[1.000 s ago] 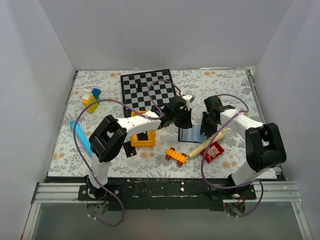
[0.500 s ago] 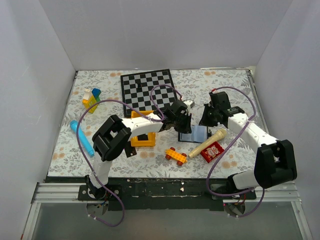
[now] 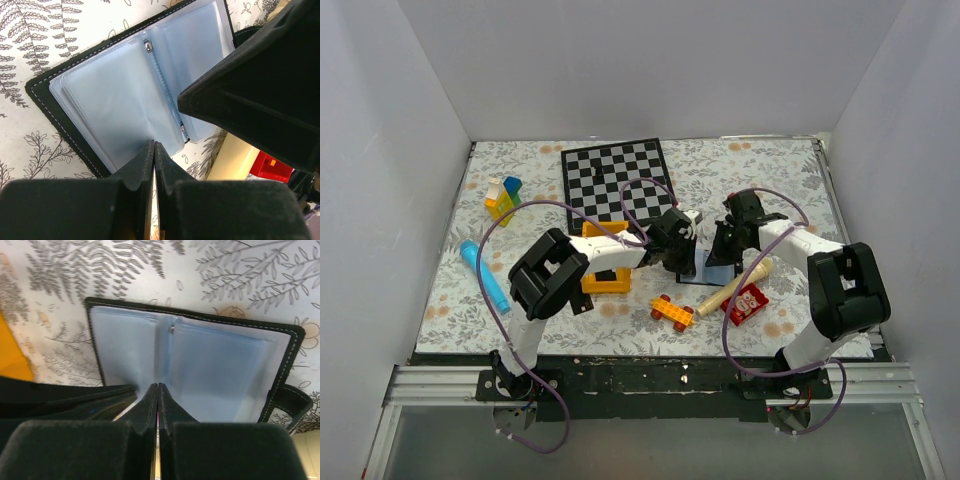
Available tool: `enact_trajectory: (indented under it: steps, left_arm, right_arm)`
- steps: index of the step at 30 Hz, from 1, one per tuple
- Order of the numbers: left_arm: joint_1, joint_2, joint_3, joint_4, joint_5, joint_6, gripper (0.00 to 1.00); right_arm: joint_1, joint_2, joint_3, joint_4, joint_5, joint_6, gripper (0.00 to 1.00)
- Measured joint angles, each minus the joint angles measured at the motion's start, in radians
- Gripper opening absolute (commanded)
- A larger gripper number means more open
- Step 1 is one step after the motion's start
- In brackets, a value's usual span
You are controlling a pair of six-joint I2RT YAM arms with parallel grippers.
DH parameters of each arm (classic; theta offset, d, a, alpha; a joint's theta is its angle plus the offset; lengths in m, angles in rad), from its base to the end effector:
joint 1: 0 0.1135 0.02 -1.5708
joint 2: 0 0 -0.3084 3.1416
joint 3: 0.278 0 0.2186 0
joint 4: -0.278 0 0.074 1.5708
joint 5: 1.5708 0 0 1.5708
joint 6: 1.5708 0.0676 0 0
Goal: Put the credit cards into the card holder
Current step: Insert the credit card into the card holder.
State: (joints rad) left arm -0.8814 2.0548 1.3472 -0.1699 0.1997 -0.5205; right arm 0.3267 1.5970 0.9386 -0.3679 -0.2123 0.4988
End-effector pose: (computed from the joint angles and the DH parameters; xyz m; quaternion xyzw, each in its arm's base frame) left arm 0.2771 -0.3572 0.1876 0.2013 0.9146 -0.2897 0.1979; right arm 0.2830 0.1109 0.2208 0.0539 0.9567 0.2007 0.2040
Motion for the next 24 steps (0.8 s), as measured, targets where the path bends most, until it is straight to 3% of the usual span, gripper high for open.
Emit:
enact_trajectory:
  steps: [15, 24]
  left_arm:
    - [0.015, 0.000, -0.022, 0.033, 0.014, -0.023, 0.00]
    - [0.020, -0.007, -0.050, 0.069, 0.021, -0.040, 0.00]
  right_arm:
    - [0.000, 0.047, 0.037, -0.133, 0.211, 0.007, 0.01]
    - [0.000, 0.071, 0.063, -0.169, 0.247, 0.006, 0.01]
